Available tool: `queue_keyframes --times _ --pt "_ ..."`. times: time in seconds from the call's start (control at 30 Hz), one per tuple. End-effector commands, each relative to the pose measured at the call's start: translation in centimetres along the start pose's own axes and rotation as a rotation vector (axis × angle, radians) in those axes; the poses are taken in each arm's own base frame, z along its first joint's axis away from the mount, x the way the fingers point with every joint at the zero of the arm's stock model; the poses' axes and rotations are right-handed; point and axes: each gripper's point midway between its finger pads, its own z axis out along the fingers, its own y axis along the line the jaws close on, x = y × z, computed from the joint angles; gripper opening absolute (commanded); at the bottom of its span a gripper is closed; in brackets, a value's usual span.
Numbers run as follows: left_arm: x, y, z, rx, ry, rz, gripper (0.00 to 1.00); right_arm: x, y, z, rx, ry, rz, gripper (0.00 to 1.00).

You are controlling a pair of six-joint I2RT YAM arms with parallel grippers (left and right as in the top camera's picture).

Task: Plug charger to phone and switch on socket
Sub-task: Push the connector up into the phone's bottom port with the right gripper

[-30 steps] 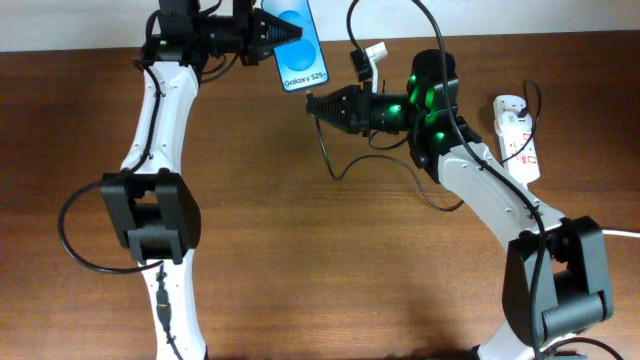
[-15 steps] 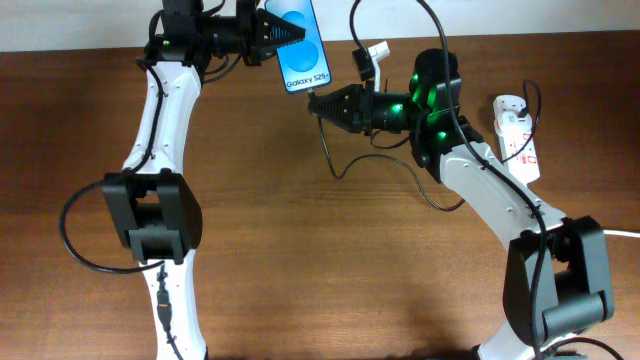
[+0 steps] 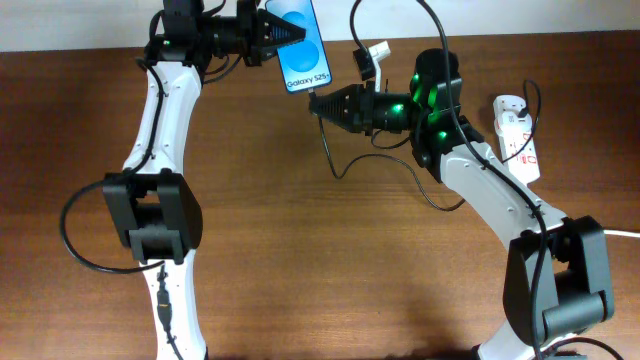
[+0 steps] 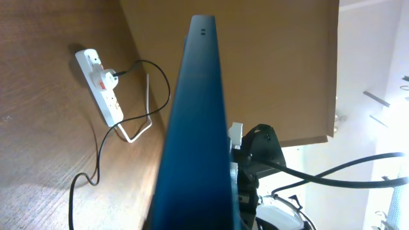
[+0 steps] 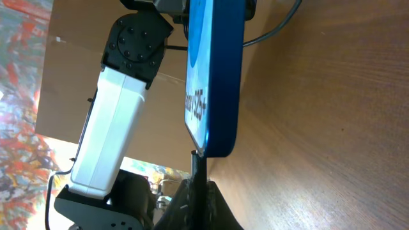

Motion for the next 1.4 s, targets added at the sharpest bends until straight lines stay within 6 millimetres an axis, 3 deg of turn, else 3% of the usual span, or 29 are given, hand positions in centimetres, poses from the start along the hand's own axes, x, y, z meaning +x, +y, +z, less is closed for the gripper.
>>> queue_keyframes --times 0.0,0.67,1.37 --pt "0.8 -1.2 0.6 0.034 0.048 0.029 0.0 -1.3 -0.4 -0.6 0.023 -0.055 -0.031 0.04" --pt "1.3 -1.4 2.1 0.043 0.076 0.032 0.0 -3.1 -0.9 -2.1 0.044 -0.127 -0.029 0.04" --pt "2.1 -1.7 4.0 0.054 0.111 0.04 0.0 -5.8 0.6 -3.0 0.024 -0.248 -0.103 0.04"
